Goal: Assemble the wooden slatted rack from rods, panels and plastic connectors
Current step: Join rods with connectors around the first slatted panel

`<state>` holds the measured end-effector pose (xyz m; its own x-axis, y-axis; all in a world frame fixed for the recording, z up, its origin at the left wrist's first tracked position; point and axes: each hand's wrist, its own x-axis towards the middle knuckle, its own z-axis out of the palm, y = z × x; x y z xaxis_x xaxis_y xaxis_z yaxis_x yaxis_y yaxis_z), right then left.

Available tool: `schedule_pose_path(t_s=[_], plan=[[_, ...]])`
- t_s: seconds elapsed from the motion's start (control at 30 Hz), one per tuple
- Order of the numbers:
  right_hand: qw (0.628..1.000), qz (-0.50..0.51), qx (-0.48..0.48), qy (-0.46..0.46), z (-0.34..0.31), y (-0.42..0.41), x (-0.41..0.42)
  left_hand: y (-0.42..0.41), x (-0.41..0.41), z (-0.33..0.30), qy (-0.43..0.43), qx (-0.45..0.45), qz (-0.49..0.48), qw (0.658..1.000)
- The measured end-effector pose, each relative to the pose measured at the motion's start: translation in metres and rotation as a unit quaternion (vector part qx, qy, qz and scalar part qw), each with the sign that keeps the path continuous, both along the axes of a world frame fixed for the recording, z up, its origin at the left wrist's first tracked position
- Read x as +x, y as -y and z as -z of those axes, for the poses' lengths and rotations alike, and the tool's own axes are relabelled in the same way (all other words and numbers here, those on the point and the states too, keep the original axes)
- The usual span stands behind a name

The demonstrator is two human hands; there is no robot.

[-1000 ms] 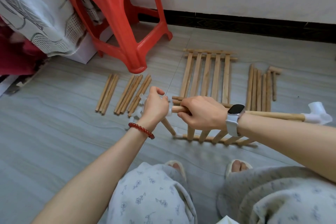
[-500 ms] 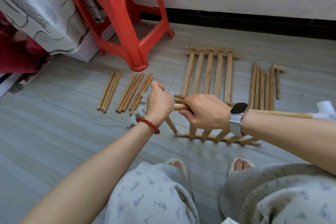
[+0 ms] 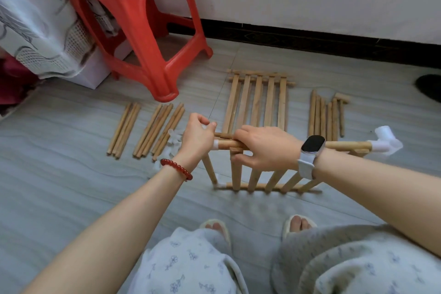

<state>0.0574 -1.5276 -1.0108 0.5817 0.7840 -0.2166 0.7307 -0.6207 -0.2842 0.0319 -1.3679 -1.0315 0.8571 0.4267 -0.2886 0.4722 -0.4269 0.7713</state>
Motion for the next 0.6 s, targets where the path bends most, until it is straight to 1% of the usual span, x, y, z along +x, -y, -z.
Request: schedule_pose_path(t_s=[0.07,0.17,0.27,0.4,0.6], plan=[[0.997,-0.011,-0.054,0.056,0.002,0.013,0.003,0.001,0.004,0.000,0.004,0.001,-0.003,1.000],[0.994,-0.017,-0.076,0.080,0.007,0.017,0.002,0.001,0.003,0.004,0.022,-0.007,-0.003,1.000],[0.994,-0.021,-0.073,0.075,0.012,0.012,-0.004,0.000,-0.002,0.009,0.038,-0.021,-0.006,0.999],[0.995,-0.015,-0.073,0.066,0.015,0.011,-0.007,0.000,-0.006,0.011,0.043,-0.016,0.006,0.999],[0.996,0.006,-0.071,0.049,0.011,0.010,0.001,0.003,0.001,0.004,0.058,0.062,0.032,0.996]])
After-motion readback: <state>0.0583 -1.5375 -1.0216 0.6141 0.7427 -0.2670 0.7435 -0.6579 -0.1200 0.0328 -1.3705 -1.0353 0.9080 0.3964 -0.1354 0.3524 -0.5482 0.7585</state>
